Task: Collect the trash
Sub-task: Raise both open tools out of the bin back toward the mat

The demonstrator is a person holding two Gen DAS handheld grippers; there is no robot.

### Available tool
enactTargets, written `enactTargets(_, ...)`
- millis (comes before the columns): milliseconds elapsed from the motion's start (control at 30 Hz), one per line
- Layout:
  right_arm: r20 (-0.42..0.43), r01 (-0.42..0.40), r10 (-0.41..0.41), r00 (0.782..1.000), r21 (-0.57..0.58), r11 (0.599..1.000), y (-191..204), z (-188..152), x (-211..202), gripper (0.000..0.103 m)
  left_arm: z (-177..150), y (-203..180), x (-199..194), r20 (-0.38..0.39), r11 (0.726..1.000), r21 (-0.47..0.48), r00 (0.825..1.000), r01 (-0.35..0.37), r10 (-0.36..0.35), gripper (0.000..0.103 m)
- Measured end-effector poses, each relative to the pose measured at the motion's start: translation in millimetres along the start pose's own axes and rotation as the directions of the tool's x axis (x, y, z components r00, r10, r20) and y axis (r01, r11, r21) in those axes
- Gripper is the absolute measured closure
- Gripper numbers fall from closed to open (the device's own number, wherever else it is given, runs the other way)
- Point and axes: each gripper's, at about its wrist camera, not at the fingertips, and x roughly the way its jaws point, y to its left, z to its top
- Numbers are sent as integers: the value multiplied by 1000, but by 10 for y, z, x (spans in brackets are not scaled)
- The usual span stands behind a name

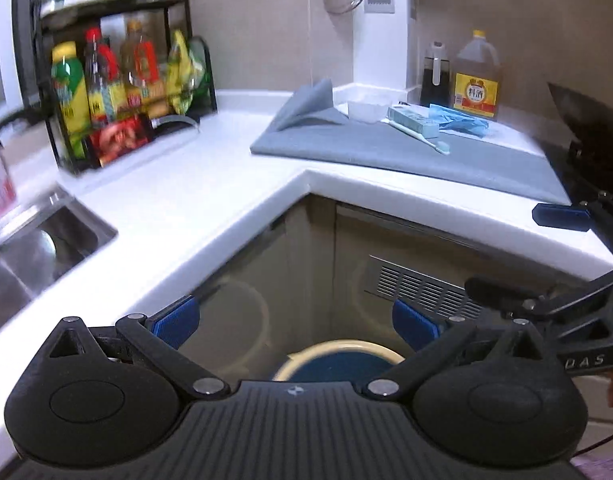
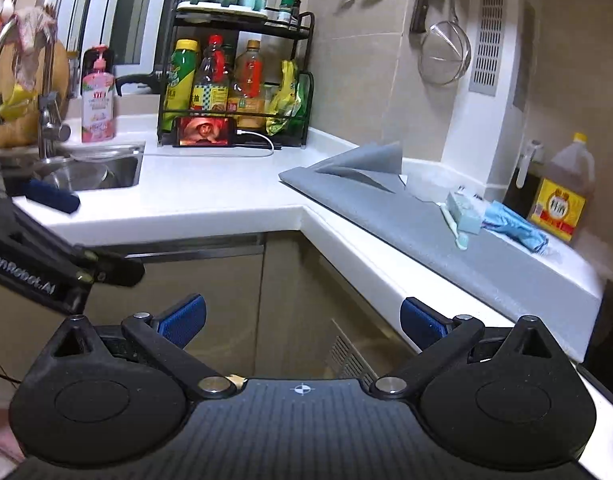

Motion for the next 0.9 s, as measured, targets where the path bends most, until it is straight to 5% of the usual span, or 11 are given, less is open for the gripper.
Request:
enactTargets(267,-5,14,-13,1000,84,996,-199,77,22,0,79,85,78,-67,1000,-15,998,-24,23,0)
enactTargets(567,-13,-39,45,999,307,951,-663,112,137,0,274,-13,133,-25,997,62,998,-48,50,0)
enactTargets(900,28,109,-122,992,285,952,-1280,398,447,0,799,-82,454,13,995,78,998,-69,68,0)
